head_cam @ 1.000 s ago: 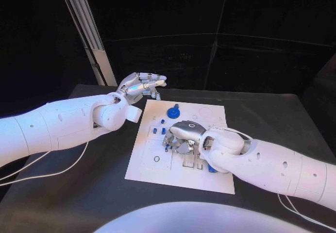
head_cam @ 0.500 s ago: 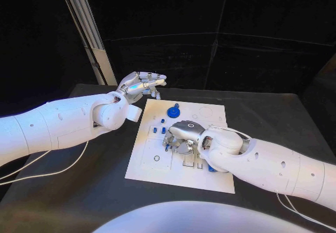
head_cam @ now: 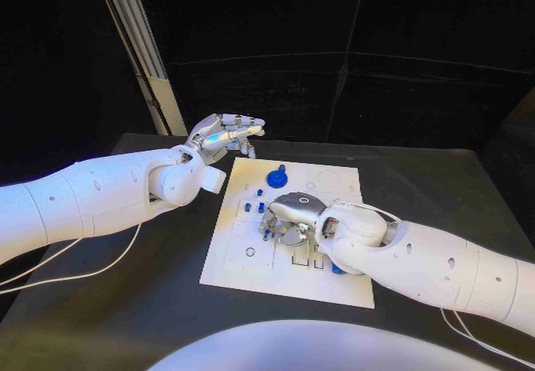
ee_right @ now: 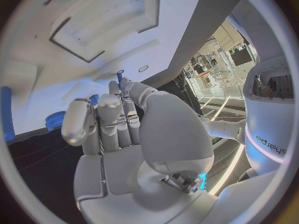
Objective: Assemble the parts on the task board
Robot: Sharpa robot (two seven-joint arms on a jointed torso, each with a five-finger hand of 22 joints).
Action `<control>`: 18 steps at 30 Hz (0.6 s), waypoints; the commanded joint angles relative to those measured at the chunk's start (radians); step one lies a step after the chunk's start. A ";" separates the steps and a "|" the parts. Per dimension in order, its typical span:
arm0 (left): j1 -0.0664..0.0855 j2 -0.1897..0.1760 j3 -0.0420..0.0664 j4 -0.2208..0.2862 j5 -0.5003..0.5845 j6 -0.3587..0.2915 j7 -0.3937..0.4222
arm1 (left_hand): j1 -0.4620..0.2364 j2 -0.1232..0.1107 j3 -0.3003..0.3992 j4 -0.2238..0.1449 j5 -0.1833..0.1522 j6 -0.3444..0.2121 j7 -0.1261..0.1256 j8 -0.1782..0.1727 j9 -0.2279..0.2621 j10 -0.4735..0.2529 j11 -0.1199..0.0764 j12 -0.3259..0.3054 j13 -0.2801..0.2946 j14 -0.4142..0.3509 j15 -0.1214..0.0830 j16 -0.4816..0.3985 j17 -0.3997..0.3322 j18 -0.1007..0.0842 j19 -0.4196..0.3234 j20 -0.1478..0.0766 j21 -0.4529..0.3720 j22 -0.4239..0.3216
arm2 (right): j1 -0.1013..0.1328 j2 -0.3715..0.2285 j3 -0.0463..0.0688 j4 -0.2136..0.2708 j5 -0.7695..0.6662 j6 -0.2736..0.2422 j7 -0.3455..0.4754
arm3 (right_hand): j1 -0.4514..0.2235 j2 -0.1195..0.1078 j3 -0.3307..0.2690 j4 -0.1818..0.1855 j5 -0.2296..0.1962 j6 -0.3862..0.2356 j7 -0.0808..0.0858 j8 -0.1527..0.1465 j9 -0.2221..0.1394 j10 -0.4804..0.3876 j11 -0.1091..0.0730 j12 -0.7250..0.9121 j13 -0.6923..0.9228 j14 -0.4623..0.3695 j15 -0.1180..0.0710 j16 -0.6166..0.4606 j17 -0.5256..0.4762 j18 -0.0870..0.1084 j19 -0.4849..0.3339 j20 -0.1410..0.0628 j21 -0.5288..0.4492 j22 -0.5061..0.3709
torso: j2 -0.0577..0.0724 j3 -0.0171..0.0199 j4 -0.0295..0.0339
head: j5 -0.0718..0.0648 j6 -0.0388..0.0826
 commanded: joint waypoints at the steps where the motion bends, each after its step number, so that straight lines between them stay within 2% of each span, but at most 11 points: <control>1: 0.001 0.001 0.001 0.000 0.004 0.006 0.007 | 0.002 0.008 -0.002 -0.003 0.001 0.000 0.003 0.005 -0.002 -0.003 0.001 0.005 -0.001 -0.007 0.000 0.005 -0.001 0.013 0.001 -0.003 -0.006 -0.001 | -0.004 0.000 -0.003 -0.001 -0.009 0.027 -0.002 | -0.002 0.002 0.001 -0.005 0.006 0.001 0.005 0.003 0.001 0.002 0.001 -0.004 0.001 0.017 -0.001 0.005 0.002 -0.006 0.000 0.001 0.007 0.001 | 0.000 -0.0002 0.0003 | 0.000 -0.001; 18: 0.001 0.002 0.001 -0.002 0.004 0.010 0.003 | 0.001 0.008 -0.002 -0.003 0.001 0.000 0.003 0.006 -0.002 -0.004 0.001 0.006 -0.001 -0.007 0.000 0.005 -0.002 0.013 0.001 -0.003 -0.006 -0.001 | -0.005 -0.002 -0.003 0.003 -0.011 0.020 -0.005 | -0.002 0.004 -0.001 -0.006 0.008 0.005 0.003 0.004 0.002 0.006 -0.001 -0.003 0.002 0.016 -0.001 0.007 0.001 -0.006 -0.001 0.002 0.008 0.003 | -0.001 -0.0001 -0.0004 | 0.003 -0.005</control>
